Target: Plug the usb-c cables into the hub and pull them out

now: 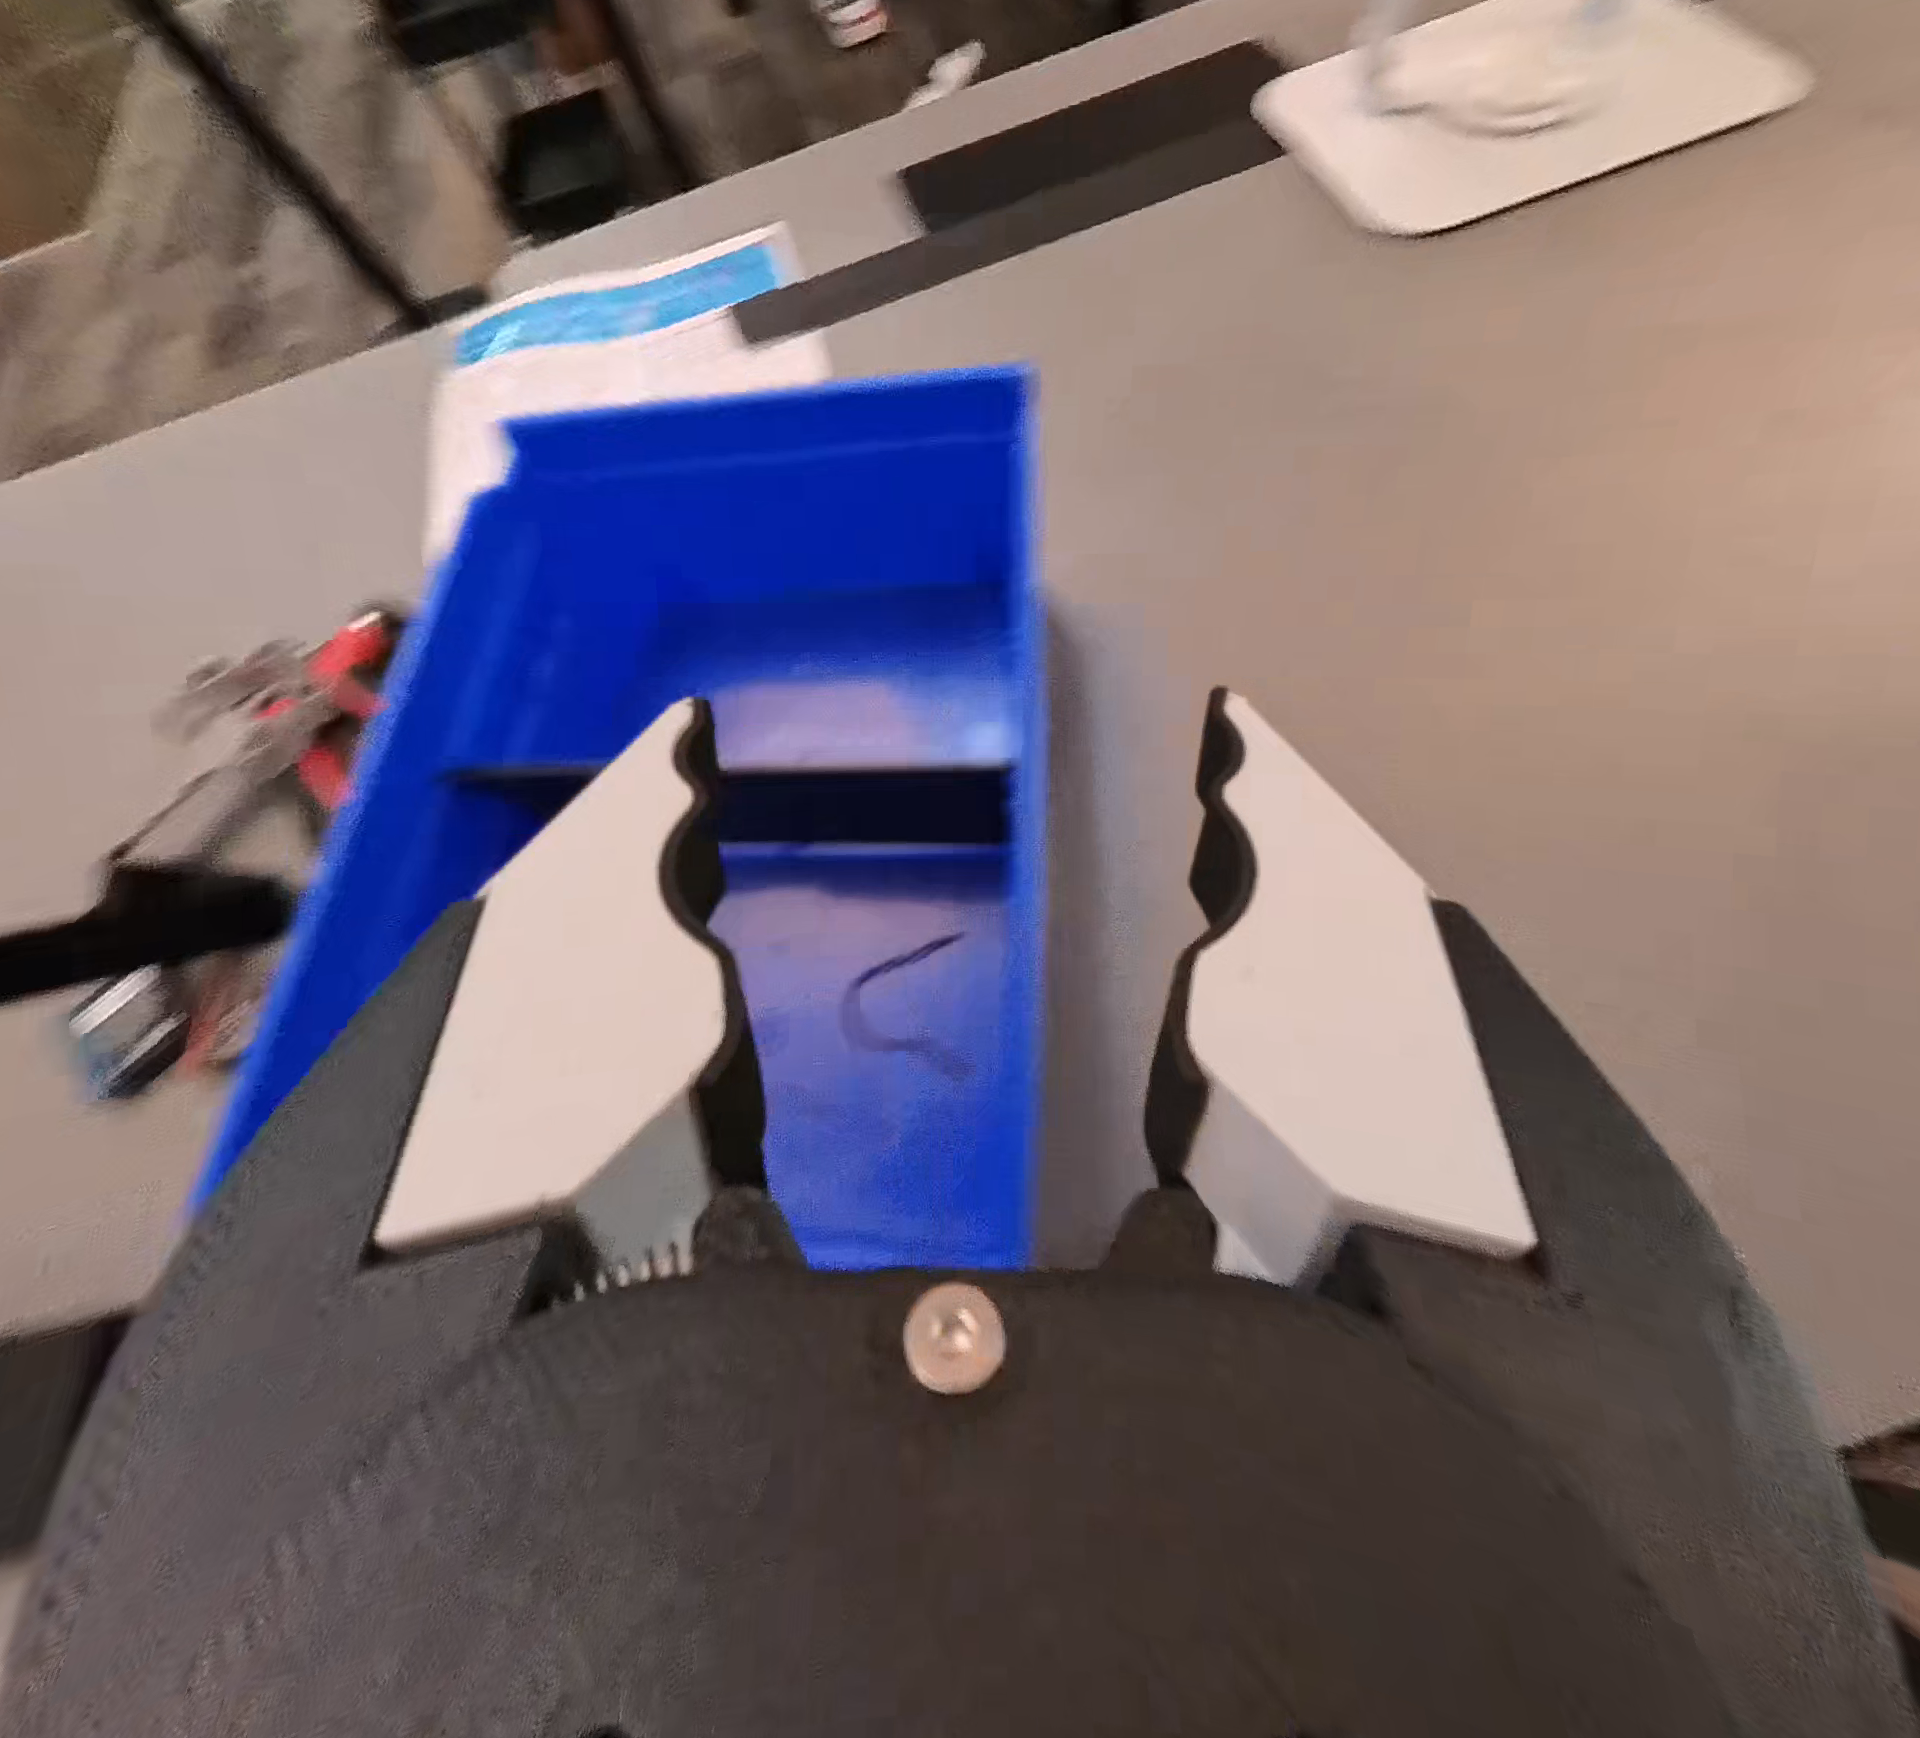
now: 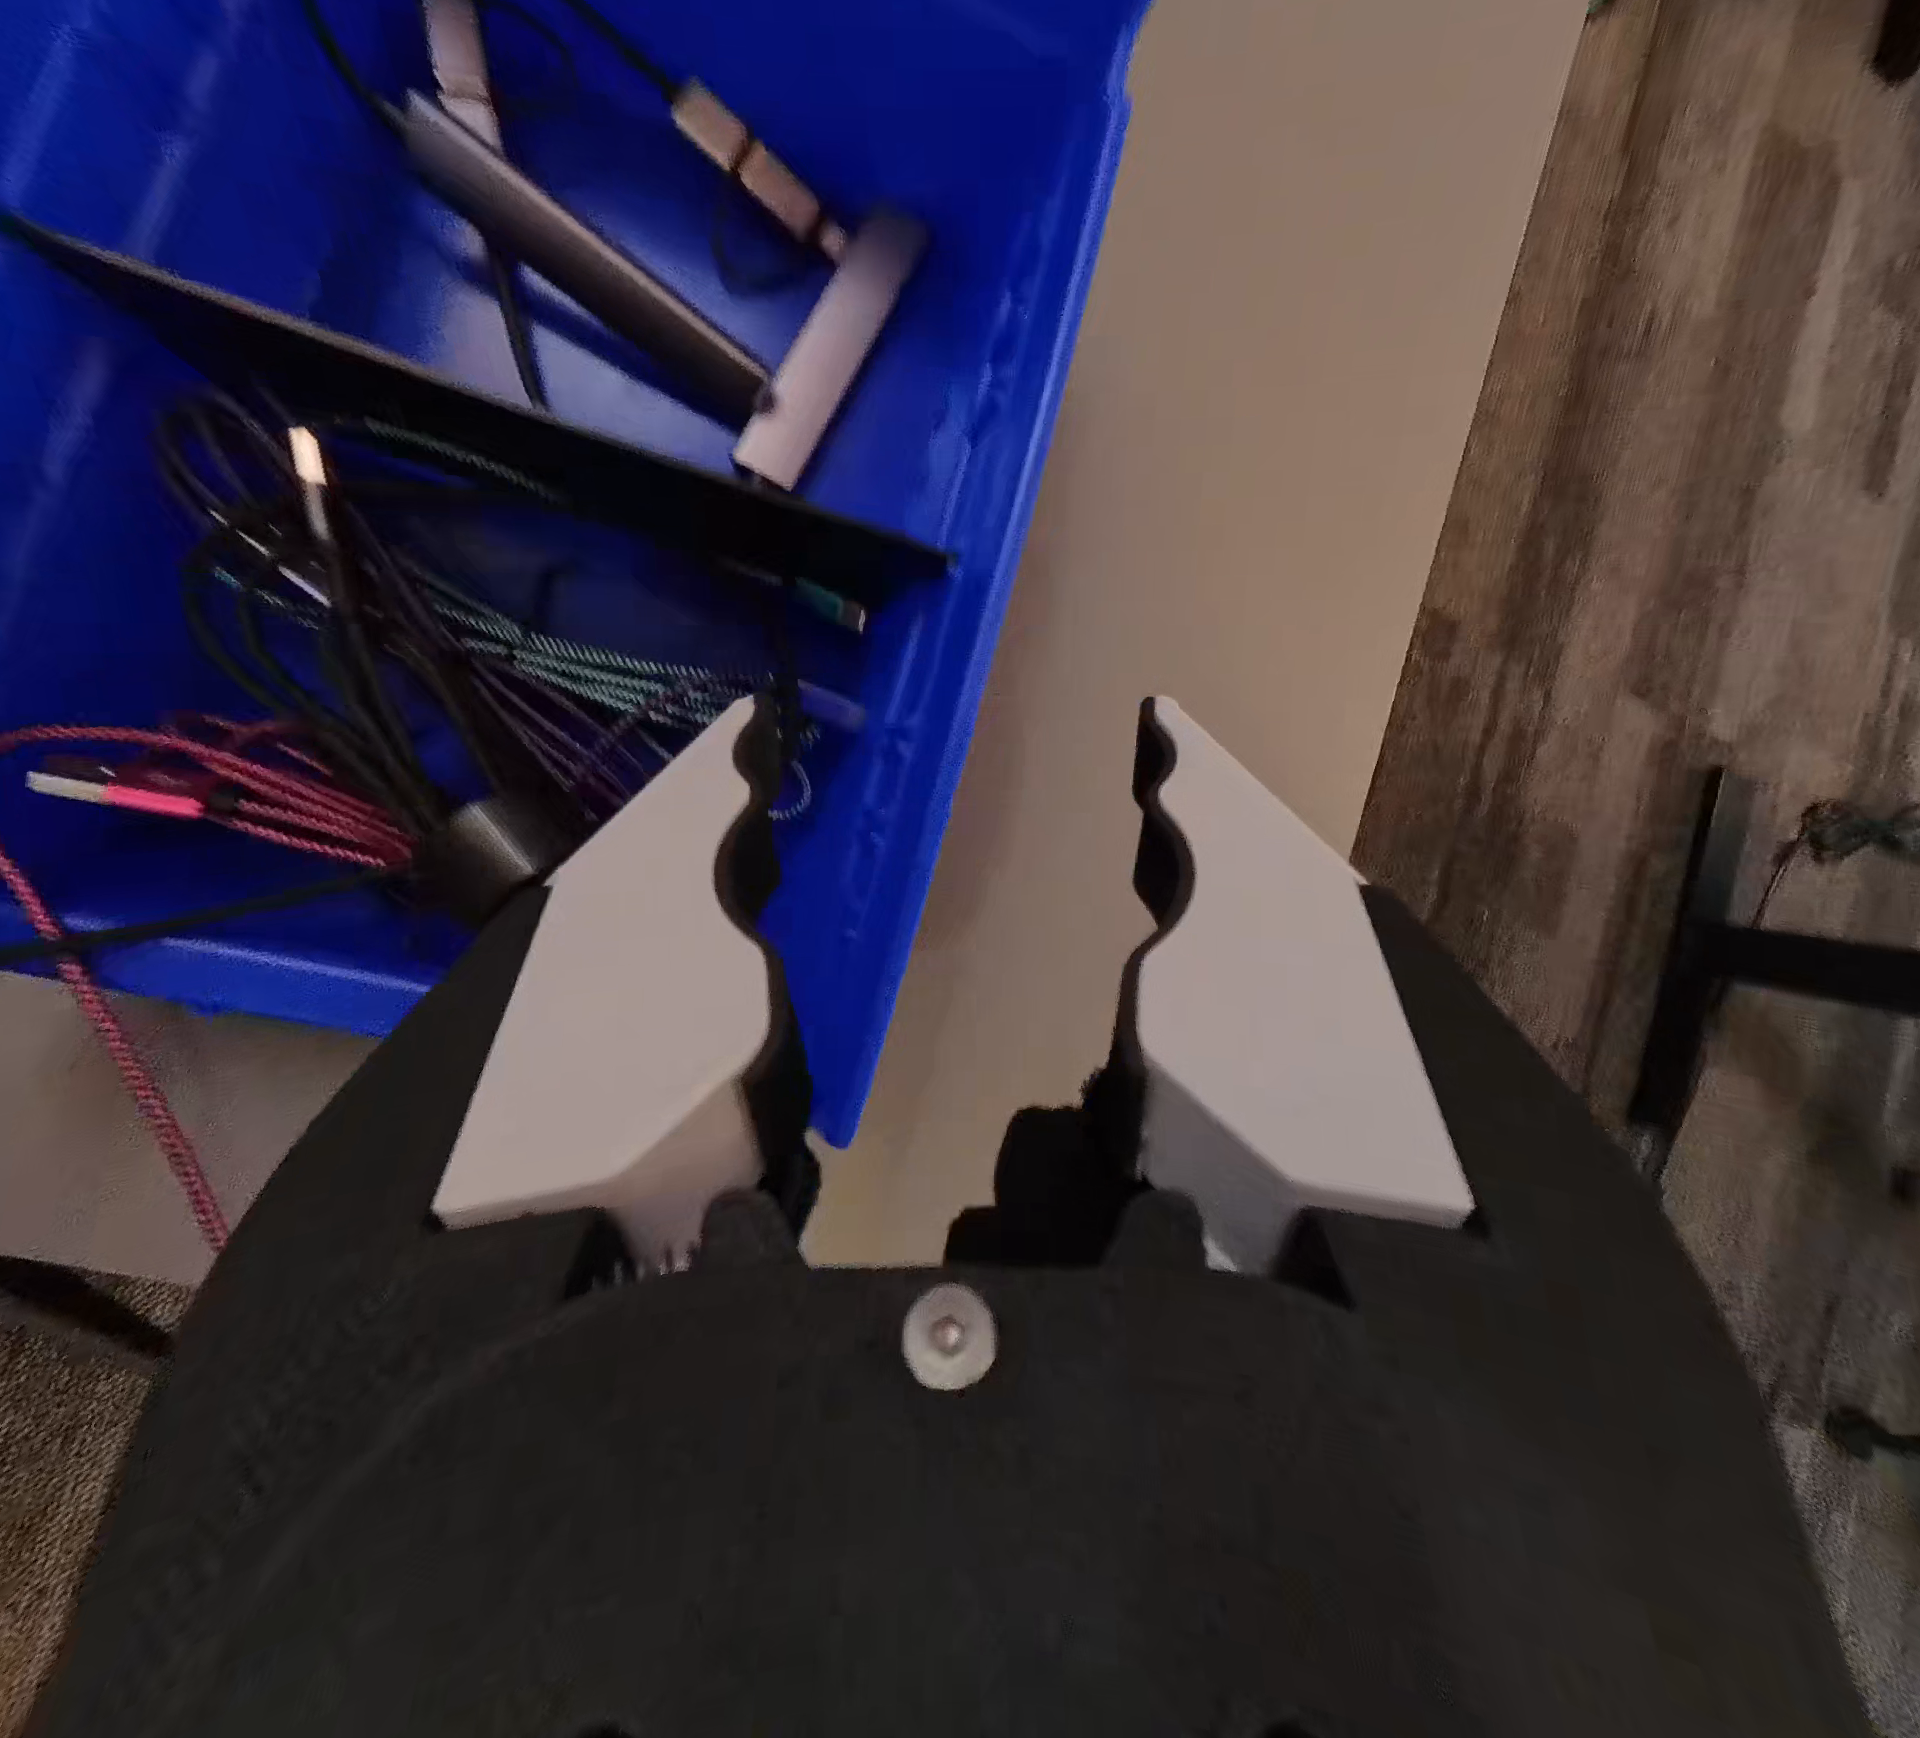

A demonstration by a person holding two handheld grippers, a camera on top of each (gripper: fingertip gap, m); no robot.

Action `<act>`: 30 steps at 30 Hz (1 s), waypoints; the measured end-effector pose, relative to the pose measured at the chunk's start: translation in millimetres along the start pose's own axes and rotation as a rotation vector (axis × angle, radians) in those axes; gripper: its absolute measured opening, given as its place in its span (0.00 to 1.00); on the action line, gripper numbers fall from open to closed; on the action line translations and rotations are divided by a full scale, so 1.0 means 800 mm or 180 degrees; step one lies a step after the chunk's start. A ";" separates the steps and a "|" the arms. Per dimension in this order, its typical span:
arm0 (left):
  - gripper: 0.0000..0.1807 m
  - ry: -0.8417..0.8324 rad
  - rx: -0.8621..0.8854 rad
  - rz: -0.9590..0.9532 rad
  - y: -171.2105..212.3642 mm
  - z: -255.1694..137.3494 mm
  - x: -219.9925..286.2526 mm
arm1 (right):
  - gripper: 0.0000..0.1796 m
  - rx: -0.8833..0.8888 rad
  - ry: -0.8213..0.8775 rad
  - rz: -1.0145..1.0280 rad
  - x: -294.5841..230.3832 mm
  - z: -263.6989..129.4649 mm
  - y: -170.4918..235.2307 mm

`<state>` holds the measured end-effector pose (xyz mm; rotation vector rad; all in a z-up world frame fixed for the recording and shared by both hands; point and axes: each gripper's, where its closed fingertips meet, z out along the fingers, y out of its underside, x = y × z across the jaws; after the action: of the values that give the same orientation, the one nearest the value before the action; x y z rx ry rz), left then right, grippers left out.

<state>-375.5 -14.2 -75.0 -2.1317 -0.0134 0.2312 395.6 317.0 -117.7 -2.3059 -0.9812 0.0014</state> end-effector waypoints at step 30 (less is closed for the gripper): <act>0.02 0.0609 -0.1532 -0.0630 0.179 0.075 -0.205 | 0.08 -0.0267 -0.0736 0.0372 -0.058 0.097 0.037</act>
<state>-558.1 -58.1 -199.8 -2.6020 -0.1837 -0.1066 363.4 313.9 -207.3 -2.4776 -0.9726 0.2860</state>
